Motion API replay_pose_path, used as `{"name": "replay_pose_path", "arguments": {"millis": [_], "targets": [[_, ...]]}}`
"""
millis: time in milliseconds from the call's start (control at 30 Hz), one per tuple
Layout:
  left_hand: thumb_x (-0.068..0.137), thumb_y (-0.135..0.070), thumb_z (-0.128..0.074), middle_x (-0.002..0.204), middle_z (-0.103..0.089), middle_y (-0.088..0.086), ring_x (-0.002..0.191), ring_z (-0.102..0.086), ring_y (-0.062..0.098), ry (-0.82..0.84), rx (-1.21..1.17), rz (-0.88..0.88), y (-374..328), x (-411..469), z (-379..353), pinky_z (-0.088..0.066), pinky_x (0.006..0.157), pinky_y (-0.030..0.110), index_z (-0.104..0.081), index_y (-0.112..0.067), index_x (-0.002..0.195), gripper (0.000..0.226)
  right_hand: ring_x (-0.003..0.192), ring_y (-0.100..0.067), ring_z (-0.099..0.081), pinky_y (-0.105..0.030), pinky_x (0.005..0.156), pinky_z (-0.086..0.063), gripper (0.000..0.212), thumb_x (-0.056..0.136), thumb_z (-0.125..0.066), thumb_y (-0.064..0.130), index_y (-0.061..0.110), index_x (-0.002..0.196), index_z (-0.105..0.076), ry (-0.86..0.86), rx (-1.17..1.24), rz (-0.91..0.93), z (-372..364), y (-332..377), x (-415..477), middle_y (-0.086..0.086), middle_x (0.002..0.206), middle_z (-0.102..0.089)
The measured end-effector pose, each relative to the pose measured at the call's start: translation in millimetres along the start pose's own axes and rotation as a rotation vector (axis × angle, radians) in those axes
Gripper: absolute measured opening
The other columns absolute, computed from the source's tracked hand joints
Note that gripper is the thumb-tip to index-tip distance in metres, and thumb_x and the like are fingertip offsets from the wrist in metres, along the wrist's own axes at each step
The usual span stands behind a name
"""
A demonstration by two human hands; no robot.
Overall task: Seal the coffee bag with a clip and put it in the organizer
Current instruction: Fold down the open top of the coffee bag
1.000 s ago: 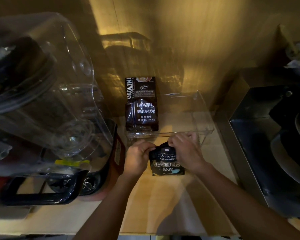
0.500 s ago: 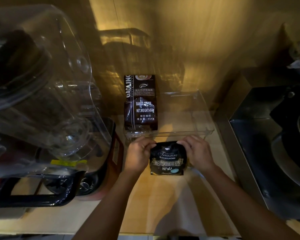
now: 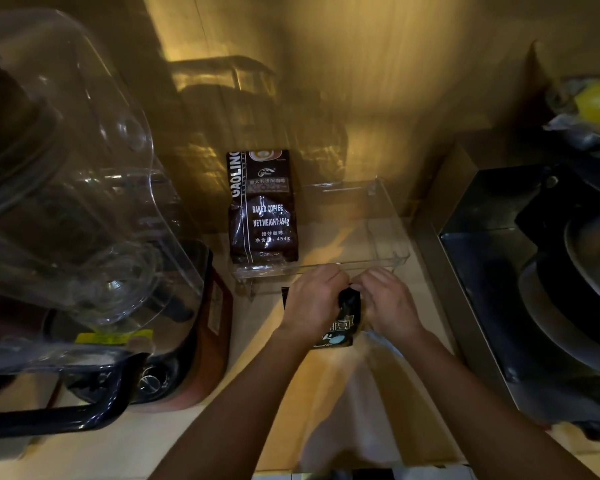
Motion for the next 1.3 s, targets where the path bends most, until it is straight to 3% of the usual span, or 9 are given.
{"name": "replay_pose_path", "arguments": {"millis": [133, 333, 567, 700, 867, 967, 1100, 1200, 1300], "targets": [[0.083, -0.022, -0.05, 0.061, -0.06, 0.007, 0.056, -0.054, 0.024, -0.042, 0.04, -0.033, 17.9, -11.2, 8.9, -0.042, 0.048, 0.029, -0.056, -0.01, 0.067, 0.021, 0.064, -0.032, -0.057, -0.038, 0.058, -0.049, 0.022, 0.081, -0.045, 0.007, -0.003, 0.069, -0.06, -0.027, -0.013, -0.025, 1.5, -8.2, -5.9, -0.018, 0.065, -0.062], [0.082, -0.007, -0.059, 0.07, -0.062, 0.013, 0.065, -0.057, 0.028, -0.052, -0.03, 0.036, 54.7, -29.5, 21.6, -0.046, 0.053, 0.035, -0.058, -0.004, 0.076, 0.007, 0.067, -0.03, -0.06, -0.032, 0.062, -0.048, 0.013, 0.07, -0.051, -0.008, -0.004, 0.074, -0.062, -0.022, -0.021, 0.009, -1.7, -7.8, -5.4, -0.019, 0.068, -0.064], [0.082, -0.001, -0.061, 0.076, -0.065, 0.017, 0.07, -0.061, 0.03, -0.17, -0.136, 0.213, 77.1, -47.6, 27.8, -0.05, 0.06, 0.038, -0.061, -0.001, 0.08, 0.002, 0.067, -0.029, -0.059, -0.026, 0.063, -0.037, 0.008, 0.075, -0.059, -0.01, -0.004, 0.074, -0.064, -0.073, 0.016, -0.016, -6.7, -8.3, -3.3, -0.019, 0.068, -0.065], [0.085, -0.011, -0.06, 0.076, -0.067, 0.014, 0.069, -0.06, 0.025, -0.263, -0.331, 0.42, 91.7, -61.2, 22.1, -0.047, 0.062, 0.034, -0.061, -0.004, 0.079, 0.009, 0.068, -0.025, -0.059, -0.031, 0.065, -0.046, 0.007, 0.079, -0.064, 0.002, 0.003, 0.072, -0.066, -0.125, 0.173, -0.235, -6.7, -32.4, -9.0, -0.013, 0.071, -0.066], [0.087, -0.016, -0.058, 0.074, -0.06, 0.012, 0.072, -0.056, 0.024, -0.457, -0.811, 0.918, 106.0, -101.8, -11.5, -0.048, 0.07, 0.043, -0.057, -0.008, 0.074, 0.014, 0.065, -0.015, -0.058, -0.029, 0.061, -0.049, 0.024, 0.078, -0.065, 0.01, 0.023, 0.059, -0.06, -0.242, 0.668, -0.677, -29.0, -61.4, -34.8, 0.001, 0.065, -0.062], [0.087, -0.015, -0.057, 0.066, -0.059, 0.006, 0.064, -0.057, 0.015, -0.52, -1.018, 1.043, 106.9, -107.9, -24.9, -0.049, 0.059, 0.03, -0.054, -0.012, 0.068, 0.019, 0.062, -0.016, -0.055, -0.025, 0.054, -0.05, 0.026, 0.081, -0.061, 0.006, 0.019, 0.059, -0.059, -0.29, 0.903, -0.813, -42.1, -61.1, -44.3, -0.001, 0.064, -0.059], [0.087, -0.011, -0.057, 0.045, -0.059, -0.009, 0.045, -0.055, -0.003, -0.578, -1.275, 1.097, 103.1, -107.3, -29.9, -0.045, 0.043, 0.014, -0.051, -0.014, 0.059, 0.029, 0.066, -0.021, -0.056, -0.036, 0.062, -0.05, 0.026, 0.082, -0.059, 0.006, 0.018, 0.059, -0.06, -0.294, 1.094, -0.915, -52.1, -57.6, -49.7, -0.006, 0.07, -0.059], [0.085, -0.015, -0.06, 0.062, -0.059, -0.003, 0.064, -0.054, 0.008, -0.444, -0.956, 0.937, 103.8, -93.3, -8.9, -0.045, 0.068, 0.028, -0.054, -0.017, 0.06, 0.026, 0.057, -0.011, -0.056, -0.028, 0.056, -0.048, 0.025, 0.082, -0.06, 0.005, 0.016, 0.06, -0.058, -0.31, 1.032, -0.862, -42.5, -60.2, -48.2, -0.003, 0.064, -0.058], [0.081, -0.024, -0.065, 0.075, -0.057, -0.016, 0.084, -0.041, 0.008, -0.218, -0.464, 0.619, 85.2, -60.9, 13.1, -0.022, 0.082, 0.031, -0.061, -0.022, 0.068, 0.013, 0.051, -0.005, -0.052, -0.026, 0.055, -0.044, 0.029, 0.08, -0.061, 0.002, 0.018, 0.056, -0.057, -0.271, 0.905, -0.757, -32.1, -58.4, -39.9, -0.001, 0.058, -0.055]]}}
Point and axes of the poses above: each hand's wrist, its own x-axis towards the middle knuckle, its own z-axis out of the back of the hand, y = z × x, the point moved 10 cm from there along x, towards the middle knuckle
